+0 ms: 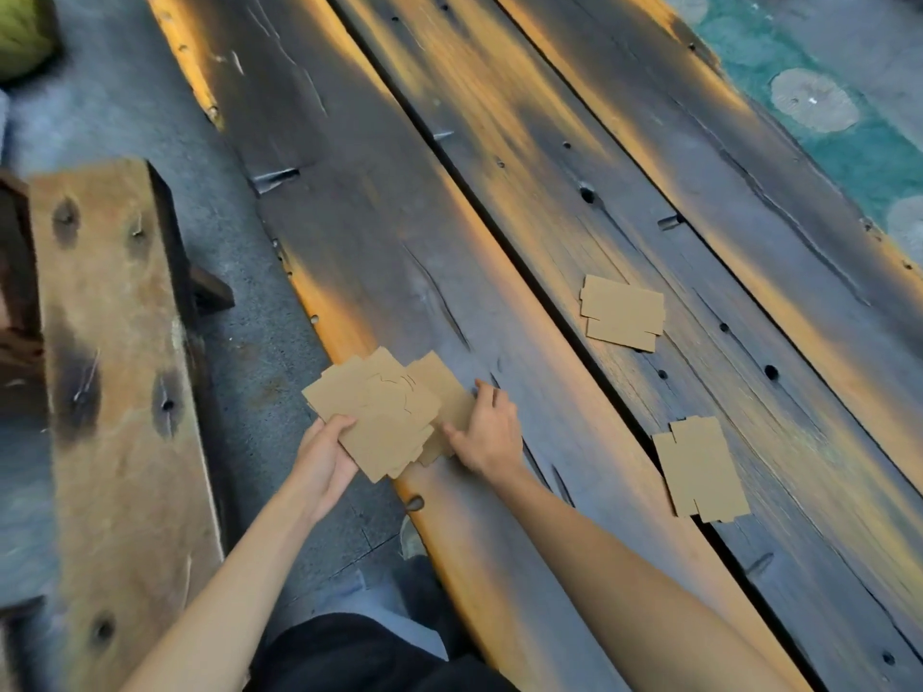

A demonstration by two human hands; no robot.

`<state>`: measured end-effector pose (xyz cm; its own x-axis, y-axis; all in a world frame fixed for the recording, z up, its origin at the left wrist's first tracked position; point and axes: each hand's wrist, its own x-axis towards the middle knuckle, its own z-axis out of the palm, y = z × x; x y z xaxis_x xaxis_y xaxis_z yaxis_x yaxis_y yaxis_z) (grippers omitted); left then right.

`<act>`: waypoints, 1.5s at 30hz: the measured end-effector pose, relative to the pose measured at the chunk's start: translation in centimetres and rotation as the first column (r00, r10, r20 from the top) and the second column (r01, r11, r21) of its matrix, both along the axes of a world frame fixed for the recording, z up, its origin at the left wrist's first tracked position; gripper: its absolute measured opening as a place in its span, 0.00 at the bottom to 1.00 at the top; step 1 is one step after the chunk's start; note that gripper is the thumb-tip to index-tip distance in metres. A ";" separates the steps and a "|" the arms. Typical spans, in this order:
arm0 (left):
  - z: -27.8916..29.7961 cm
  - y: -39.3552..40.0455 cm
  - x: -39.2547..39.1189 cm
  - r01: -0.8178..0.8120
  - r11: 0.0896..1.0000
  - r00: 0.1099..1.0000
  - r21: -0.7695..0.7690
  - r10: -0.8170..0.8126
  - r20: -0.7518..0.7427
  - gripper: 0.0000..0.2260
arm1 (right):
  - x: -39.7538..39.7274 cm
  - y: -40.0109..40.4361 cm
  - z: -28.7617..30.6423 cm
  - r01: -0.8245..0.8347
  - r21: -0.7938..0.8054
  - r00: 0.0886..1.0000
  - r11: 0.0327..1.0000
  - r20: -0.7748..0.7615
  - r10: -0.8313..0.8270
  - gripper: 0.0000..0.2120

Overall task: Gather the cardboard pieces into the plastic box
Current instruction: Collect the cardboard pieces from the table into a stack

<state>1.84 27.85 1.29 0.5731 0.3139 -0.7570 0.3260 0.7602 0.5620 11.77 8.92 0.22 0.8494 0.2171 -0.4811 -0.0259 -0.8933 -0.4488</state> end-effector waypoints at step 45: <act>4.2 -13.0 2.1 0.616 0.745 0.770 -0.256 -0.500 0.395 0.19 | -9.8 -9.6 8.0 0.015 0.061 0.894 0.998 0.447 -0.041 0.25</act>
<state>3.98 14.86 5.48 0.7606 -0.3865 -0.5217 0.6256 0.6512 0.4296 1.94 -0.70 8.21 0.9782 0.2046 -0.0364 0.1643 -0.8690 -0.4666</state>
